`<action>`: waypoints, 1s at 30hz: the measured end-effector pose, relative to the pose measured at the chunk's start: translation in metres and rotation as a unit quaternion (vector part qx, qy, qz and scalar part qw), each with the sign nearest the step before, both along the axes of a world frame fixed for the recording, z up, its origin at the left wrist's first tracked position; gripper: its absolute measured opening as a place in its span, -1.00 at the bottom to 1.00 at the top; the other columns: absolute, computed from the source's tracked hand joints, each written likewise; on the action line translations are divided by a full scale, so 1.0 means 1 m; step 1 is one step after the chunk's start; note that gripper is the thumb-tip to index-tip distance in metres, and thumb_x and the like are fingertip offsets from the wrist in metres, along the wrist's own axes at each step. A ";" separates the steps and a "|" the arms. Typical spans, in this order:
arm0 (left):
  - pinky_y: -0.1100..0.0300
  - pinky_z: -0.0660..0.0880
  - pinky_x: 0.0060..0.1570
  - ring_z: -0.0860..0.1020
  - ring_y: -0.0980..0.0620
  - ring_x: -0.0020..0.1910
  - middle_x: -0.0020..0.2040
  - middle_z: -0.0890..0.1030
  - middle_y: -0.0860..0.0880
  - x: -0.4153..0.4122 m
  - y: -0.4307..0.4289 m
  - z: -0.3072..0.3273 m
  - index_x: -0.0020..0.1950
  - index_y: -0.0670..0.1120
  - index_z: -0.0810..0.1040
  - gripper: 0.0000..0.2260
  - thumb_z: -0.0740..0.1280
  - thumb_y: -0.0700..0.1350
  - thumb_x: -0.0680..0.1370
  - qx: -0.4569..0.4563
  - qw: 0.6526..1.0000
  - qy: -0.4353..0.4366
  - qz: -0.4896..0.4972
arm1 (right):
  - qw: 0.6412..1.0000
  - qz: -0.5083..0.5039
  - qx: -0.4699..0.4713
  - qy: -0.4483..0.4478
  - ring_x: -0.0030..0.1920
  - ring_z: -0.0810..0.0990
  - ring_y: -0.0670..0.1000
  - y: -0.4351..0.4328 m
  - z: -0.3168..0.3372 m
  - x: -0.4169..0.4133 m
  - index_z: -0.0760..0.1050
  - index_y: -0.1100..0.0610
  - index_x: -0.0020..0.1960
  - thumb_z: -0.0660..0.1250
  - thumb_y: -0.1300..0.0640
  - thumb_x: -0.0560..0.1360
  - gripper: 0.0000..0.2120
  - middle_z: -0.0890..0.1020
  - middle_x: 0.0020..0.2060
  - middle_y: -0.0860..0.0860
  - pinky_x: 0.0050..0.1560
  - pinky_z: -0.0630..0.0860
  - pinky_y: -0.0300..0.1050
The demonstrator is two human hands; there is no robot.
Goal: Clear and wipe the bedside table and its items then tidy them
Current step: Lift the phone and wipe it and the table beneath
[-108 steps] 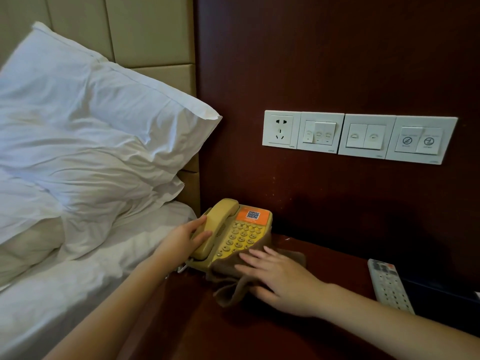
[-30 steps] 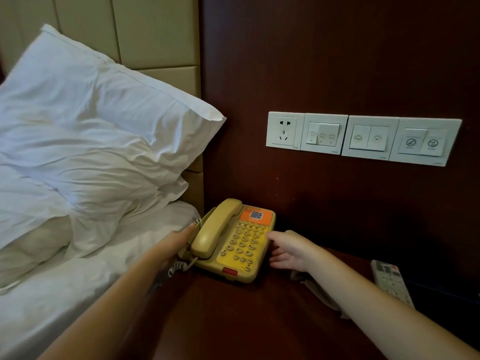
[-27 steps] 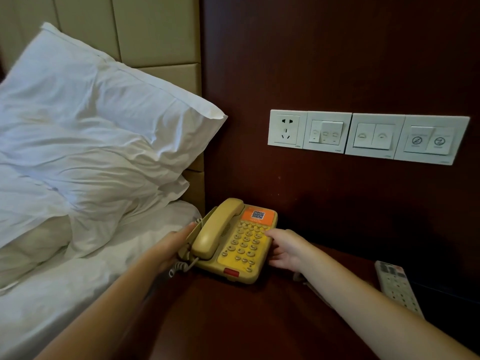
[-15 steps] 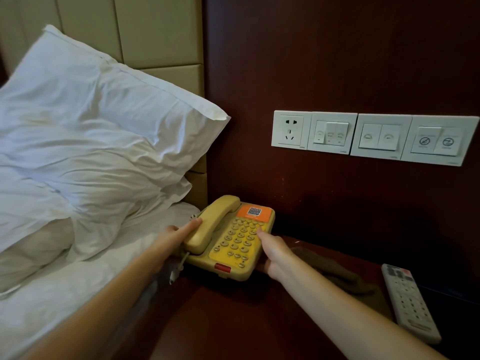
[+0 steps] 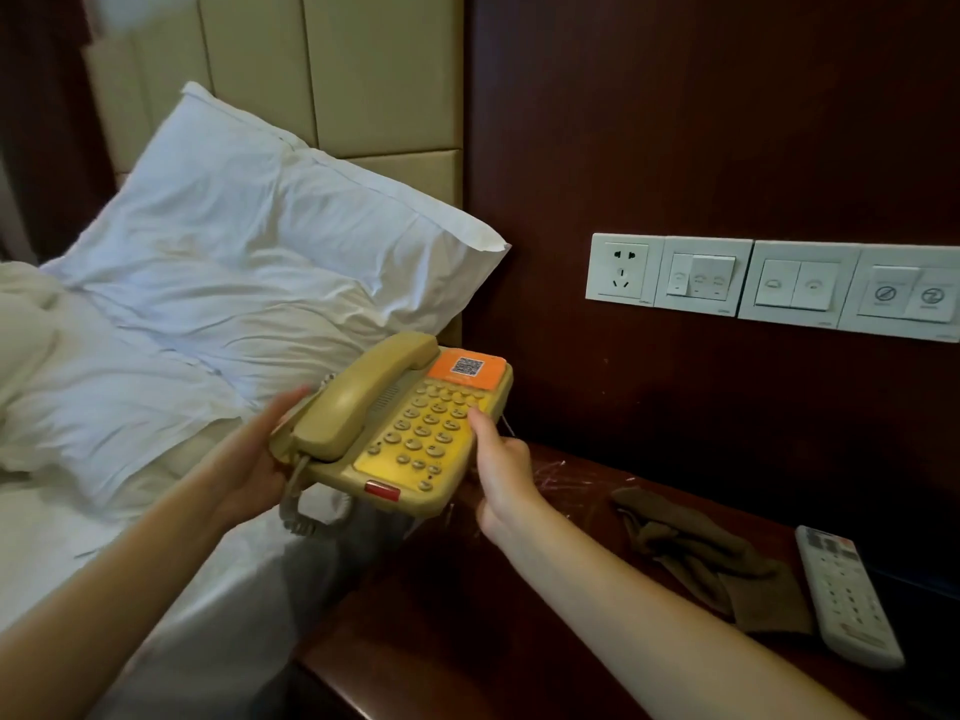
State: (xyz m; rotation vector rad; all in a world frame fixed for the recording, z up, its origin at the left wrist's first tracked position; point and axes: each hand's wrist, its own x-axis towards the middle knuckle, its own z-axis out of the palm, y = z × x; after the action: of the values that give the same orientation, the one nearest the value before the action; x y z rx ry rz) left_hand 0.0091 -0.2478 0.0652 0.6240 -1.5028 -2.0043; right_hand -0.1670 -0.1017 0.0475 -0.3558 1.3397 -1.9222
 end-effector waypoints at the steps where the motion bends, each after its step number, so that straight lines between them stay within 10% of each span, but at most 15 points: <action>1: 0.23 0.55 -0.45 0.58 0.02 -0.44 -0.35 0.61 -0.08 0.008 0.001 0.001 -0.03 -0.12 0.60 -0.64 0.32 0.15 0.40 0.013 1.000 0.002 0.012 | 1.000 0.009 -0.005 -0.005 -0.06 0.67 0.06 -0.001 0.002 0.009 0.46 0.20 0.18 0.37 -0.03 0.50 -0.63 0.66 -0.02 0.11 -0.03 0.61 0.03; 5: 0.27 0.52 -0.54 0.53 0.04 -0.57 -0.48 0.56 -0.05 0.039 0.011 0.003 -0.41 -0.08 0.65 -0.51 0.14 0.12 0.56 0.038 0.997 0.020 0.069 | 0.999 0.034 -0.023 0.009 -0.02 0.67 0.05 -0.005 0.006 0.037 0.49 0.14 0.18 0.38 -0.02 0.49 -0.66 0.67 -0.01 0.08 0.07 0.59 0.06; 11: 0.08 0.49 -0.18 0.57 -0.01 -0.30 -0.27 0.61 -0.04 0.073 0.035 0.008 -0.05 0.01 0.59 -0.74 0.19 0.12 0.54 0.027 0.993 -0.032 0.109 | 0.999 0.030 -0.020 0.015 -0.05 0.67 0.05 0.007 0.013 0.063 0.52 0.15 0.04 0.40 0.00 0.49 -0.75 0.68 -0.06 0.09 0.08 0.59 0.07; 20: 0.06 0.49 -0.10 0.54 -0.03 -0.20 -0.16 0.55 -0.07 0.101 0.080 0.020 -0.04 -0.03 0.54 -0.76 0.24 0.12 0.52 -0.062 0.967 -0.142 0.200 | 0.999 0.037 -0.027 -0.019 -0.12 0.64 0.04 0.039 0.014 0.096 0.50 0.12 0.02 0.36 0.04 0.52 -0.83 0.64 -0.14 0.06 0.10 0.57 0.14; 25: 0.07 0.45 -0.12 0.50 -0.01 -0.11 -0.16 0.53 -0.03 0.104 0.108 0.016 -0.01 -0.07 0.51 -0.75 0.25 0.10 0.53 -0.126 0.945 -0.133 0.271 | 1.000 -0.001 -0.027 -0.012 -0.10 0.63 0.02 0.060 0.014 0.100 0.45 0.19 0.18 0.39 0.04 0.51 -0.67 0.64 -0.06 0.08 -0.18 0.57 -0.10; 28: 0.06 0.41 -0.06 0.46 -0.03 -0.06 -0.09 0.48 -0.09 0.108 0.148 0.006 -0.12 -0.09 0.43 -0.81 0.28 0.03 0.54 -0.177 0.898 -0.070 0.396 | 0.999 -0.027 -0.014 -0.018 0.01 0.64 0.08 0.073 0.010 0.096 0.41 0.20 0.23 0.41 0.00 0.48 -0.57 0.63 0.05 0.12 -0.01 0.59 -0.02; 30: 0.11 0.43 -0.19 0.48 -0.01 -0.17 -0.14 0.49 -0.08 0.107 0.184 -0.003 -0.11 -0.10 0.46 -0.82 0.27 0.01 0.55 -0.084 0.936 -0.031 0.339 | 0.999 -0.037 -0.008 -0.017 0.01 0.63 0.08 0.078 0.005 0.092 0.41 0.21 0.23 0.41 -0.01 0.47 -0.55 0.63 0.05 0.12 0.09 0.57 0.05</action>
State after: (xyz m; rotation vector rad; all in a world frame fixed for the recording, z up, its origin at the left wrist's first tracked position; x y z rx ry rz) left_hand 0.1161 -0.0642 0.0621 0.9775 -1.2416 -1.3238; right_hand -0.0746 -0.0233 0.0530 -0.2841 1.3320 -1.9929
